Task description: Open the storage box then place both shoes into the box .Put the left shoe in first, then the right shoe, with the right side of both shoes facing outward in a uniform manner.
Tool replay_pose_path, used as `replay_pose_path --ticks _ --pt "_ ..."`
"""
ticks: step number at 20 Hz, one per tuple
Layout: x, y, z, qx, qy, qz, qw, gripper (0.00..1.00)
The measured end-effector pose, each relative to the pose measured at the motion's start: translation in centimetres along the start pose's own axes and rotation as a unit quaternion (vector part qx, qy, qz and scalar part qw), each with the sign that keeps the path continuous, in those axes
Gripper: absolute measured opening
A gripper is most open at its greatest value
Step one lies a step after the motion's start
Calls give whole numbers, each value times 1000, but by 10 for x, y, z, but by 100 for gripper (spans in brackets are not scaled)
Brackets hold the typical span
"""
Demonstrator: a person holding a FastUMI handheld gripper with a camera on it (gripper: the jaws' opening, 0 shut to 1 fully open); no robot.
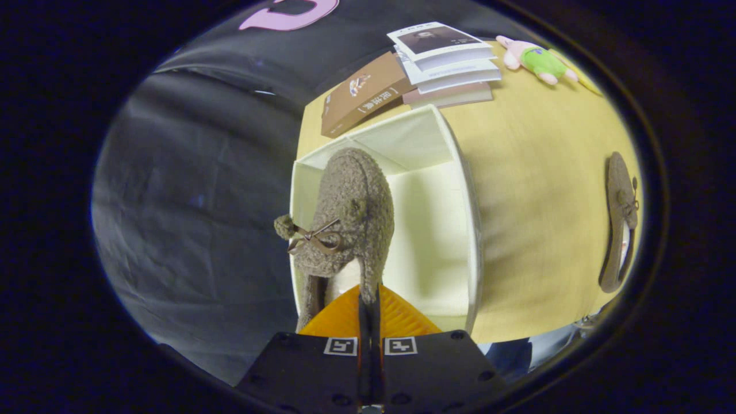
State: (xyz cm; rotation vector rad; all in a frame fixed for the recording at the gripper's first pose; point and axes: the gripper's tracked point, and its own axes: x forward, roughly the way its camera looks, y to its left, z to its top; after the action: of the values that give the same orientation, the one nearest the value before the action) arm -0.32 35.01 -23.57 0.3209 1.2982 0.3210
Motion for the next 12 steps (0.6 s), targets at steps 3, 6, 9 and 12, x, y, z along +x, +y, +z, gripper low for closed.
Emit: replay_pose_path --ticks 3,6,9,12 --pt "23 2 -6 -8 16 -22 1000 3" --pt "41 0 -11 -13 25 -49 998 3" --pt "57 0 -10 -30 22 -66 997 3" --pt "62 7 -15 -36 30 -50 998 10"
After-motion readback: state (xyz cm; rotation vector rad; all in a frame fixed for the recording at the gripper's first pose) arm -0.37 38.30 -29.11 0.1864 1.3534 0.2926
